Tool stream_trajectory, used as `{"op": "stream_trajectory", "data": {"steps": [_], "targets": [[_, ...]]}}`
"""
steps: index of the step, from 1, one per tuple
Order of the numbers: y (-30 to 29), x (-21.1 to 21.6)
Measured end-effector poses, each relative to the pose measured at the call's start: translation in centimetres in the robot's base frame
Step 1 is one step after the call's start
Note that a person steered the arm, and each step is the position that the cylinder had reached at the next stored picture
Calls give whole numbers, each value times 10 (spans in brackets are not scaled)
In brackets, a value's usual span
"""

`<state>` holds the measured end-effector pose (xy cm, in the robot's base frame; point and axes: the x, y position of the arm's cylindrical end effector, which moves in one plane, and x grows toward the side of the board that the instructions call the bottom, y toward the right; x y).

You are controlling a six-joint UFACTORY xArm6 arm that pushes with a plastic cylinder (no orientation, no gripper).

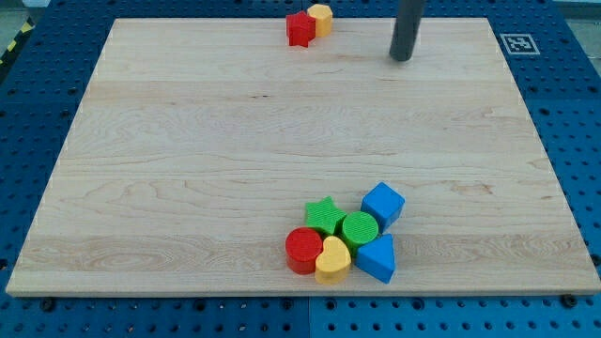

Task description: Move the yellow hexagon to the top left of the red star

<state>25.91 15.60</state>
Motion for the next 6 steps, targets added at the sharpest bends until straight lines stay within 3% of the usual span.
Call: {"op": "stream_trajectory", "data": {"steps": [1,2,4,5,6], "targets": [[-10,-55],[-31,-67],[-190,-67],[-238,-57],[-243,-53]]}}
